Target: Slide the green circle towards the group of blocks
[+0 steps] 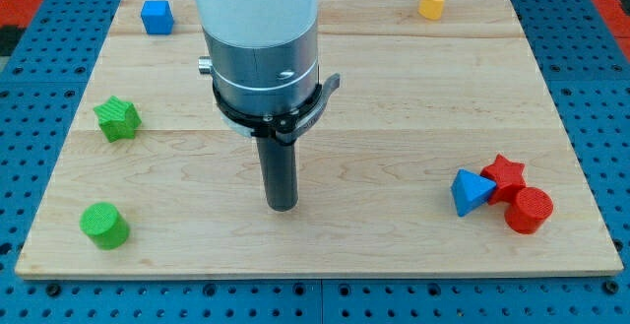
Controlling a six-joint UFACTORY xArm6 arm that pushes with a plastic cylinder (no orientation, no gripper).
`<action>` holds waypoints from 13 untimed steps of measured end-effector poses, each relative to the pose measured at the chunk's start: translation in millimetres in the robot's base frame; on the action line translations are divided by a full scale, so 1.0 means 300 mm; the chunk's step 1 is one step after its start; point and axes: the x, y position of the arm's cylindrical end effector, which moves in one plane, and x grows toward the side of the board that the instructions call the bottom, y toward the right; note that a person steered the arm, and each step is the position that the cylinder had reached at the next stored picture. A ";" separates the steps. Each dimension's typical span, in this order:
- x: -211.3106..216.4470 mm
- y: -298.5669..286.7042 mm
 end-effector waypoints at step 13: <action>-0.036 -0.644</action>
